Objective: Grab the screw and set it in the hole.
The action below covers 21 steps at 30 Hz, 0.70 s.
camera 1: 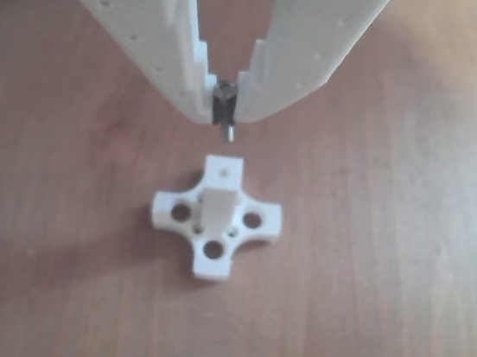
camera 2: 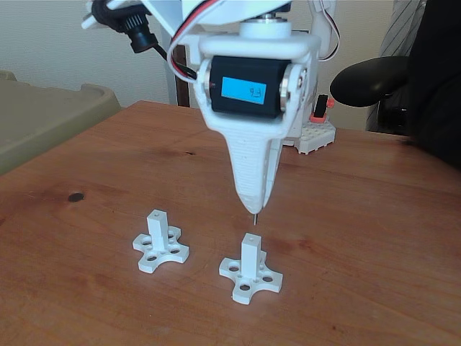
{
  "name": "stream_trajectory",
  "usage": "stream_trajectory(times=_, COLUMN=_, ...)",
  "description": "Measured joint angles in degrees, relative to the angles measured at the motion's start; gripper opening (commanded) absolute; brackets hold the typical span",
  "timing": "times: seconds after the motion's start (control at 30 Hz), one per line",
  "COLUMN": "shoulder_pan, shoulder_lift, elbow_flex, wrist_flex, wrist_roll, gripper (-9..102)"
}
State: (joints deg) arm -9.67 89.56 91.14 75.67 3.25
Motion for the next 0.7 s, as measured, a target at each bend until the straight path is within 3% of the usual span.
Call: stream_trajectory(times=0.7, shoulder_pan=-0.09, shoulder_lift=0.00, elbow_flex=0.44, wrist_flex=0.00, wrist_roll=0.00, gripper=-4)
